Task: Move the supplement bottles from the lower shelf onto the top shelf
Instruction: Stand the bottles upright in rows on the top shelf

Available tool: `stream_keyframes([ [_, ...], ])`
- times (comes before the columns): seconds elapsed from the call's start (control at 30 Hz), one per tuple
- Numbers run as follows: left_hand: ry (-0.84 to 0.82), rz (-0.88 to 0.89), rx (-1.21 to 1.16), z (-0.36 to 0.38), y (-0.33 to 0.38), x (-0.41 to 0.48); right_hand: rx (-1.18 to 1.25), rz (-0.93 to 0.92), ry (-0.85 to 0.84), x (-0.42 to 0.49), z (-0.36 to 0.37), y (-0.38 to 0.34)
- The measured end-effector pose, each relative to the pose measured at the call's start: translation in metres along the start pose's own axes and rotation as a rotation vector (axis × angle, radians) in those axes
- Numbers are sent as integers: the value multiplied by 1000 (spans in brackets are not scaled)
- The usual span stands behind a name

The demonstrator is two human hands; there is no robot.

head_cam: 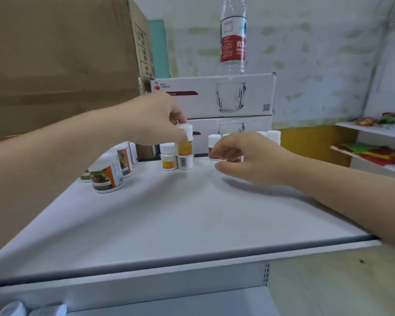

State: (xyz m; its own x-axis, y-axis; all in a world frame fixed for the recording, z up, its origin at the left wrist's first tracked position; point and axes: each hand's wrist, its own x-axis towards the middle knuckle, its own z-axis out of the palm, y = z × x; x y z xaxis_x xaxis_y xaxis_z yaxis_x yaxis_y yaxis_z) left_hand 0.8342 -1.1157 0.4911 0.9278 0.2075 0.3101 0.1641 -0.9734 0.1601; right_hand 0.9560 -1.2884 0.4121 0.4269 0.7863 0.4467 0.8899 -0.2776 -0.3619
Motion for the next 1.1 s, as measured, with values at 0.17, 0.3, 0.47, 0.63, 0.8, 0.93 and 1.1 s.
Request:
stream_keyframes([
  [0.17,9,-100,-96,10,-27,-21,-163,-78,-296,-7,9,-11],
  [0.3,71,-163,-213,25,-33,-28,-120,-68,-298,-9,10,-11],
  [0.47,114,-185,-138,37,-32,-31,-121,-83,-300,-8,12,-7],
  [0.63,116,-163,-69,43,-37,-30,-122,-96,-293,-6,14,-4],
  [0.8,127,-149,-83,48,-43,-24,-129,-105,-296,-4,14,-1],
  [0.93,127,-146,-142,52,-45,-22,-141,-116,-318,-6,12,-1],
  [1.1,80,-105,-69,50,-44,-25,-262,-62,-410,-5,9,-15],
])
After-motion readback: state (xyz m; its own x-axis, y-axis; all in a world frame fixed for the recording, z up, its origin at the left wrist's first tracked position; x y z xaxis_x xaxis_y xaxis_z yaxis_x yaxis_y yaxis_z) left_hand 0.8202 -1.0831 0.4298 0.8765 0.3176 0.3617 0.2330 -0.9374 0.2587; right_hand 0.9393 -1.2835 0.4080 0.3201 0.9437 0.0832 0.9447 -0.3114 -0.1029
